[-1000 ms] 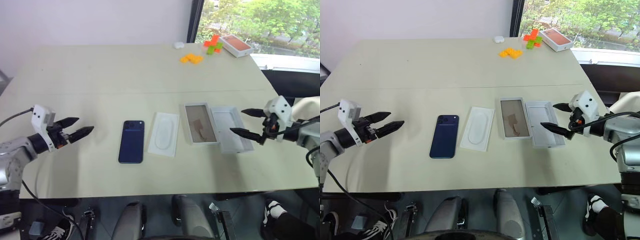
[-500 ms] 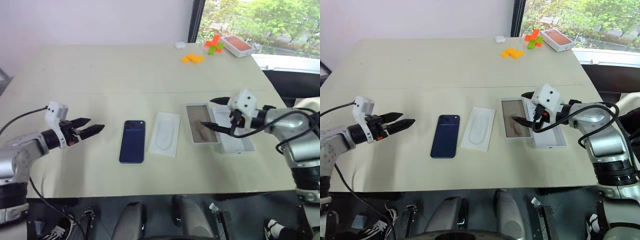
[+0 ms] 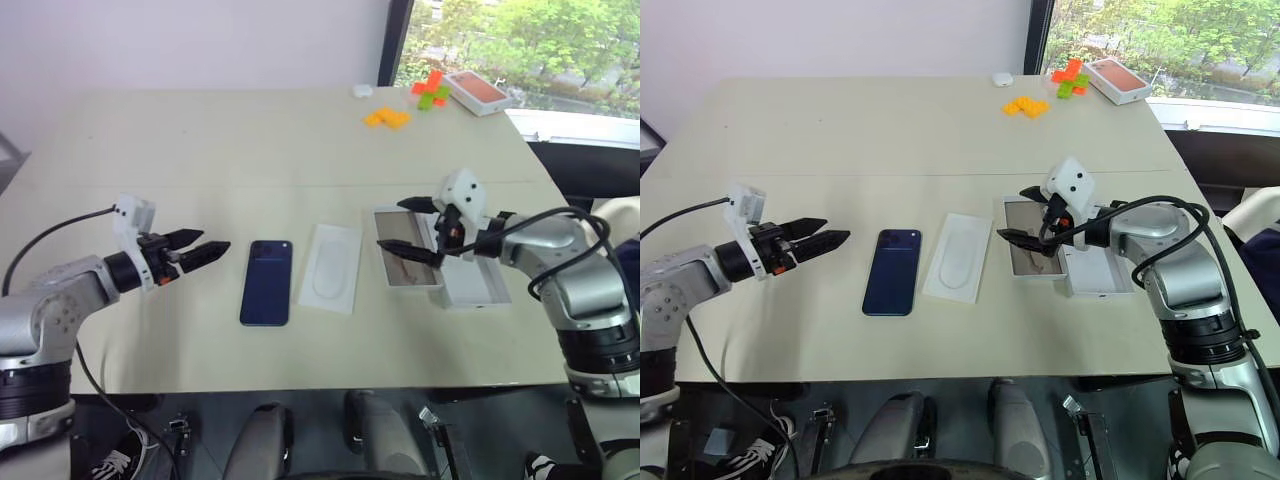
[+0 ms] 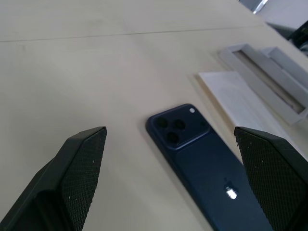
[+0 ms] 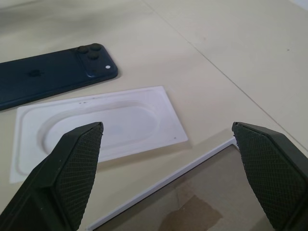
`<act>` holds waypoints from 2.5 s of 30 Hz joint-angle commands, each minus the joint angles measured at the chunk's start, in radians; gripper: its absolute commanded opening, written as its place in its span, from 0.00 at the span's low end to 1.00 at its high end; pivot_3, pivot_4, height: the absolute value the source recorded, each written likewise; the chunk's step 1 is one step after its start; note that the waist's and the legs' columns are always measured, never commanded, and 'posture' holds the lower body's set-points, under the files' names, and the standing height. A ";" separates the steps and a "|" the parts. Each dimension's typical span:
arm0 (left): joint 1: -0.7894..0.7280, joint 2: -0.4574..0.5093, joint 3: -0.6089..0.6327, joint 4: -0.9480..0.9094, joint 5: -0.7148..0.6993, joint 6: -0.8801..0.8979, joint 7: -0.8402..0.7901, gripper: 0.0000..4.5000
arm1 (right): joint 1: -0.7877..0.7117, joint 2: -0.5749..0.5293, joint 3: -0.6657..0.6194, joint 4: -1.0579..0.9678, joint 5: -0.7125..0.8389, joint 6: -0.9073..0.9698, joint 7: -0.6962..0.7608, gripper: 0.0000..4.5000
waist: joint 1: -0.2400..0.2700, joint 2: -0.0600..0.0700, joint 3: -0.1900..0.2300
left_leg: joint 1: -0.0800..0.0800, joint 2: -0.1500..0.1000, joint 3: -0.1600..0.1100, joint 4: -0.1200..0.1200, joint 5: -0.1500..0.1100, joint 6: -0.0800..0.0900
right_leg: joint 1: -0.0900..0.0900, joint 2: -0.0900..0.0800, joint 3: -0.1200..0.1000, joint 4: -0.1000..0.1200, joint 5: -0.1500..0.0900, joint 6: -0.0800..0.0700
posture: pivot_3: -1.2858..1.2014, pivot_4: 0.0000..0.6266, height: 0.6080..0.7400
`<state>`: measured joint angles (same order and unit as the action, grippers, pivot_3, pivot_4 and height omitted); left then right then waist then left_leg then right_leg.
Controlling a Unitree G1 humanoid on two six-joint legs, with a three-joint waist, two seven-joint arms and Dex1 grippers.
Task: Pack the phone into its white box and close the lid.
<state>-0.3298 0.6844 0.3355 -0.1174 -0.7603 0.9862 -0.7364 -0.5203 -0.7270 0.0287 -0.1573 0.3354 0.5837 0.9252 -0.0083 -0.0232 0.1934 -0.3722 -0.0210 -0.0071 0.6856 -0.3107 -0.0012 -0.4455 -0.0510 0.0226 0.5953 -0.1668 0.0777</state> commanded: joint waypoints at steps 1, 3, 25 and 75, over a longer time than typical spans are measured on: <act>-0.059 -0.047 0.003 -0.066 -0.114 0.114 0.057 0.99 | -0.014 -0.009 -0.015 -0.016 -0.002 -0.011 -0.007 1.00 | -0.001 0.000 0.000 | 0.000 0.000 0.000 0.000 0.000 0.000 | 0.001 0.000 0.000 0.000 0.000 0.000 | 0.52 0.24 1.00; -0.081 -0.078 -0.023 -0.072 -0.110 0.130 0.094 0.99 | -0.008 -0.010 -0.012 -0.022 -0.003 -0.012 -0.005 1.00 | -0.006 0.000 0.000 | 0.000 0.000 0.000 0.000 0.000 0.000 | 0.001 0.000 0.000 0.000 0.000 0.000 | 0.52 0.24 1.00; -0.151 -0.326 -0.235 -0.021 0.019 0.193 0.338 0.99 | 0.016 -0.036 -0.015 -0.004 -0.050 -0.064 -0.012 1.00 | -0.005 0.000 0.000 | 0.001 0.000 0.000 0.000 0.000 0.000 | 0.001 0.002 0.001 0.000 0.000 0.000 | 0.52 0.24 1.00; -0.385 -0.715 0.261 0.179 -0.210 0.323 0.769 0.00 | 0.129 -0.164 -0.154 0.033 0.021 -0.125 0.107 1.00 | 0.004 -0.001 0.000 | 0.000 -0.002 -0.001 0.000 0.000 0.000 | 0.003 0.001 0.001 -0.002 0.000 0.000 | 0.52 0.24 1.00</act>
<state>-0.6789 -0.0100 0.5706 0.0783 -0.9176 1.3211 -0.0055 -0.3877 -0.8755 -0.0686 -0.0966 0.3183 0.4740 1.0129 -0.0045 -0.0241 0.1933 -0.3719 -0.0228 -0.0083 0.6859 -0.3105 -0.0015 -0.4430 -0.0503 0.0233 0.5933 -0.1667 0.0780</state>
